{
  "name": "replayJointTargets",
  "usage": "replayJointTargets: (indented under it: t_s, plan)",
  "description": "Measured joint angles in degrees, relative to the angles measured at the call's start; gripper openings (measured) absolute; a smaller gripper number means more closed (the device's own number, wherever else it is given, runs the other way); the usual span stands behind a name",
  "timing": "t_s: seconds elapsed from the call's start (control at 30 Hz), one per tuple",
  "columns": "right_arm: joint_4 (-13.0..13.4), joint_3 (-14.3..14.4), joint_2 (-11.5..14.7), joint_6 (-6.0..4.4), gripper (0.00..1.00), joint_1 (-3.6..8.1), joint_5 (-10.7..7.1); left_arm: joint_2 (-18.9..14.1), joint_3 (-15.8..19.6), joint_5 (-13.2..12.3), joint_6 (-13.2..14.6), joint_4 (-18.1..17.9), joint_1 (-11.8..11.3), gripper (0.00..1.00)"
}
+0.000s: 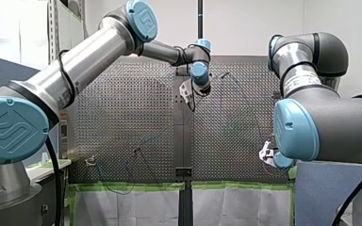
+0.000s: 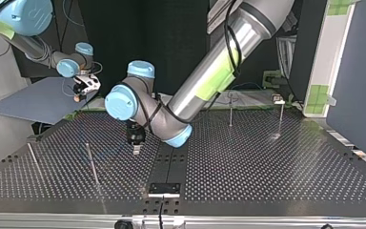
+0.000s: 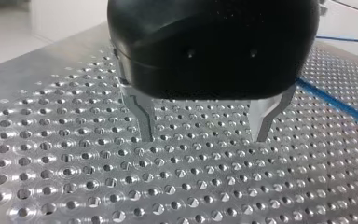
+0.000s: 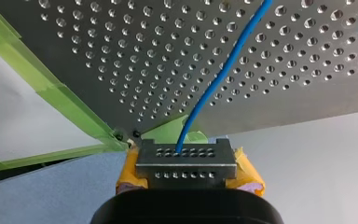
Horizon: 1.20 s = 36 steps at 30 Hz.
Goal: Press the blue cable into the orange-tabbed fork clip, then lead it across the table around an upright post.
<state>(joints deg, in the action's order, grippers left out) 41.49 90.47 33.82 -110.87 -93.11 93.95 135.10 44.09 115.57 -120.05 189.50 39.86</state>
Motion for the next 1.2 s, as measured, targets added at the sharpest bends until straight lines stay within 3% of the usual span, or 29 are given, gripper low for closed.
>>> replayJointTargets:
  t_s: [0.83,1.2]
  plan:
    - [-0.35,0.01,0.0,0.47,0.0,-0.37,-0.24,-1.89,1.16,-13.76,-14.72,2.39,0.82,1.0]
    - [-0.65,-0.01,-0.01,0.46,0.0,-0.62,-0.24,-3.0,1.16,-10.79,-21.1,2.95,0.77,1.0]
